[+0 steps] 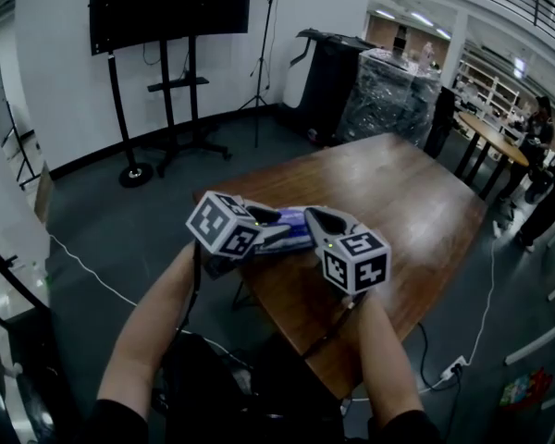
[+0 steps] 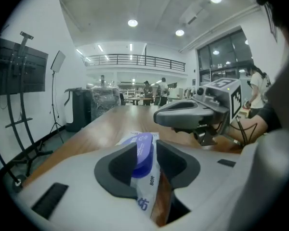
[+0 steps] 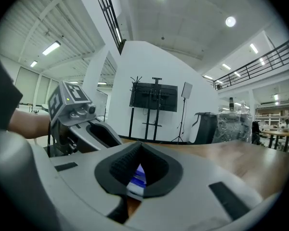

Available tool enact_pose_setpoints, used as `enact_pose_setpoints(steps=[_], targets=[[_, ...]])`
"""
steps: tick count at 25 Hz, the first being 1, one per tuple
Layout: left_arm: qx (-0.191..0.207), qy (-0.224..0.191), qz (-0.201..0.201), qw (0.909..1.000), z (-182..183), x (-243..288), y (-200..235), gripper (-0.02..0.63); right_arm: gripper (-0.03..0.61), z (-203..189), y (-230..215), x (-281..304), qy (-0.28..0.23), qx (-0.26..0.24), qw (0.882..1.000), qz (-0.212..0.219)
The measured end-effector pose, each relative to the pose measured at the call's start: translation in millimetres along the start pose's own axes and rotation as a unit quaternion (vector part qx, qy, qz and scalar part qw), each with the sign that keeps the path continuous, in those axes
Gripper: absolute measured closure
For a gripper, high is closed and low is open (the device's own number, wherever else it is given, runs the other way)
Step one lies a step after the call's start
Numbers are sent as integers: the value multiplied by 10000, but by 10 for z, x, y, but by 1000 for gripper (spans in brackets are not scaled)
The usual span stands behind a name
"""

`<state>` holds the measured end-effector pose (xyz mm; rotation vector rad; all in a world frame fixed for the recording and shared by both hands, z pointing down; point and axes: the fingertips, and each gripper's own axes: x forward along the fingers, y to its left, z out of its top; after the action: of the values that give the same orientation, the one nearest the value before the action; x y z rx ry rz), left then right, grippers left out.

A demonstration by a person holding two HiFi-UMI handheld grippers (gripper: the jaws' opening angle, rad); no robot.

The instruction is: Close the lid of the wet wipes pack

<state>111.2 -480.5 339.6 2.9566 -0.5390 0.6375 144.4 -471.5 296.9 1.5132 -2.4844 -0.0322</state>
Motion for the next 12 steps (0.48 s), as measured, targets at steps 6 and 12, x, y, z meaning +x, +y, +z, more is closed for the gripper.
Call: enact_pose_setpoints(steps=[6, 12], targets=[[179, 190, 351, 9990, -88, 50, 36, 543, 569, -230, -30, 232, 716, -231, 9967, 310], [283, 393, 556, 9973, -185, 109, 98, 595, 568, -453, 118, 321, 1387, -507, 9865, 709]])
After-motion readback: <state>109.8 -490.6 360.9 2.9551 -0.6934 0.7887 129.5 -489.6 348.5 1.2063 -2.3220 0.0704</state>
